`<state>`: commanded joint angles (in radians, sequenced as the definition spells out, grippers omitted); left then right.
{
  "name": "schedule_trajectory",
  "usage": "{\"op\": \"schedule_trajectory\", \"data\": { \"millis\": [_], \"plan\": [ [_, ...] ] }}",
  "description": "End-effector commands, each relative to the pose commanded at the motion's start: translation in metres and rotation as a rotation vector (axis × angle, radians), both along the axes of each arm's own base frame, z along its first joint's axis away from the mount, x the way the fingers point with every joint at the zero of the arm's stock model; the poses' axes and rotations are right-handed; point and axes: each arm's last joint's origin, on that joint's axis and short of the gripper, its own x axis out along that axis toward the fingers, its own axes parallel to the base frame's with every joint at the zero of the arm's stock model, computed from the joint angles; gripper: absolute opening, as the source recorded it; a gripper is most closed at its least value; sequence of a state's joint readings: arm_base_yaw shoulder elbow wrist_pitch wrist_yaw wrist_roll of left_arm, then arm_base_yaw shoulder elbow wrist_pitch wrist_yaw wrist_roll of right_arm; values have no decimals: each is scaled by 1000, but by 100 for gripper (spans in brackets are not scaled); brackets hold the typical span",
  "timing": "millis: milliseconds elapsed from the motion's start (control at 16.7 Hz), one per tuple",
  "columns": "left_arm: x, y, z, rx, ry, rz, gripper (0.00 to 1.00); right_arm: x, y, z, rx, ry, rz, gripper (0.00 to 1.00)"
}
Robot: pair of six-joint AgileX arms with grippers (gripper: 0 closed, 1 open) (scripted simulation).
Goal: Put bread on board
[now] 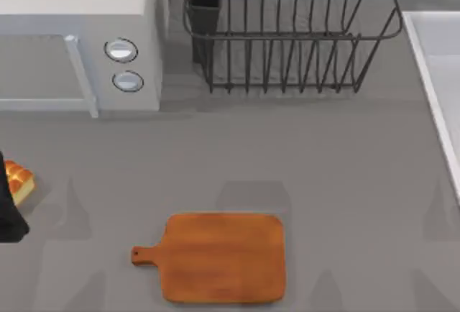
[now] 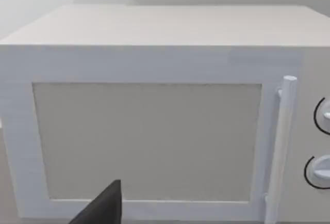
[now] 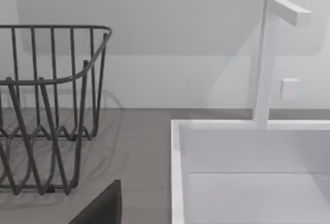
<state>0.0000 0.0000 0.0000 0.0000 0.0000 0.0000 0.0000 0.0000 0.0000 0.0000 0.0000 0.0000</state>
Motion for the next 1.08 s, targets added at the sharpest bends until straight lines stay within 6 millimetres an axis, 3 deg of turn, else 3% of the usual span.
{"op": "schedule_trajectory", "data": {
  "millis": [240,600,840,1080],
  "plan": [
    [0,0,6,16,23,4,100,0,0,0,0,0,0,100],
    [19,4,48,158,296,-7,100,0,0,0,0,0,0,100],
    [65,9,63,269,659,-77,100,0,0,0,0,0,0,100],
    [123,18,51,346,1038,-205,100,0,0,0,0,0,0,100]
  ]
}}
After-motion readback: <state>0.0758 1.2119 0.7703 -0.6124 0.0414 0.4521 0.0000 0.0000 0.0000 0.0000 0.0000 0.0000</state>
